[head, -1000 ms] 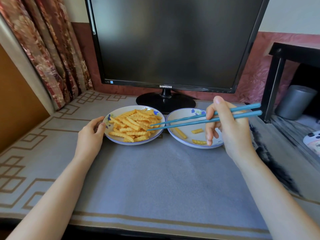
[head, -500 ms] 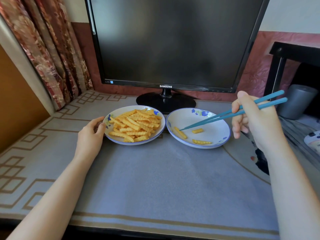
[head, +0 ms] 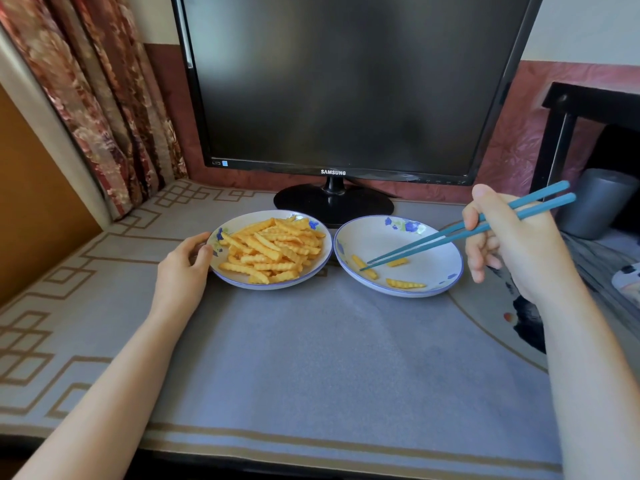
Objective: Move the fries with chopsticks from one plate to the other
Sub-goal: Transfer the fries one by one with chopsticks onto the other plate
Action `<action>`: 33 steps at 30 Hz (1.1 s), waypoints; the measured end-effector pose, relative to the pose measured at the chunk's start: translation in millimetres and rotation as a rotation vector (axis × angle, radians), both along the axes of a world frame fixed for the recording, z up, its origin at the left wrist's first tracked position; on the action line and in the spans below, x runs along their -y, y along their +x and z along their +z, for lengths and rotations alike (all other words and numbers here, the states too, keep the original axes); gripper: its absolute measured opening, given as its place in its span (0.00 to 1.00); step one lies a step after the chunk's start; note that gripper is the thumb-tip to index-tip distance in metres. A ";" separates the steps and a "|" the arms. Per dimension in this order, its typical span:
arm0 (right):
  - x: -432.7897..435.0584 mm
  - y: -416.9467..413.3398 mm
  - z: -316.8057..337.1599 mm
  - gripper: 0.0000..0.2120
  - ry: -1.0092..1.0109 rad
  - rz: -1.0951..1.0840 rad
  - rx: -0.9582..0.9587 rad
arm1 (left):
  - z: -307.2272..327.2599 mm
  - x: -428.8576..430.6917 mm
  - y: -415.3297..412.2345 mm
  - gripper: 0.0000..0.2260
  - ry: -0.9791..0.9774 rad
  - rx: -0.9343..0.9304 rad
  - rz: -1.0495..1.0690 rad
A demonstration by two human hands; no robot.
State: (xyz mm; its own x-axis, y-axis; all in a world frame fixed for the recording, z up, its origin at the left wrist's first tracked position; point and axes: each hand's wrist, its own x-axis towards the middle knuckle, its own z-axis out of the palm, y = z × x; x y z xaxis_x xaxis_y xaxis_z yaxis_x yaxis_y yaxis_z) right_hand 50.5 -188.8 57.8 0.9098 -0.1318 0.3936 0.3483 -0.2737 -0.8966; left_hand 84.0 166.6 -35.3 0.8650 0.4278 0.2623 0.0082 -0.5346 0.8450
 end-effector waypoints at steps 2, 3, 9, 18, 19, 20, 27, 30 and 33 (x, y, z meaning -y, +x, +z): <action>-2.4 -0.3 -0.4 0.20 0.023 -0.035 0.015 | 0.6 0.5 -0.4 0.14 0.001 0.000 0.001; -4.1 -0.2 -0.7 0.20 0.032 -0.055 0.023 | 0.9 0.5 -0.3 0.14 0.001 0.000 0.003; -11.5 2.6 -2.9 0.20 0.141 -0.129 0.098 | 1.8 0.8 -0.7 0.14 -0.004 -0.002 0.006; -59.7 -7.7 -8.8 0.22 0.311 0.036 0.178 | 3.2 1.5 -2.2 0.15 -0.007 0.008 0.011; -66.2 -7.8 -11.2 0.22 0.289 0.059 0.174 | 3.5 1.5 -2.1 0.15 -0.005 0.010 0.011; -71.8 -8.1 -13.1 0.21 0.265 0.079 0.172 | 3.6 1.4 -2.0 0.15 -0.005 0.008 0.012; -84.7 -4.9 -20.3 0.20 0.182 0.140 0.151 | 4.9 3.3 -3.0 0.14 -0.010 0.006 0.012; -83.1 -3.0 -22.2 0.19 0.174 0.168 0.137 | 5.4 3.7 -3.2 0.15 -0.010 0.007 0.010; -76.4 -4.6 -18.9 0.19 0.194 0.147 0.142 | 5.4 3.7 -3.1 0.15 -0.007 0.007 0.009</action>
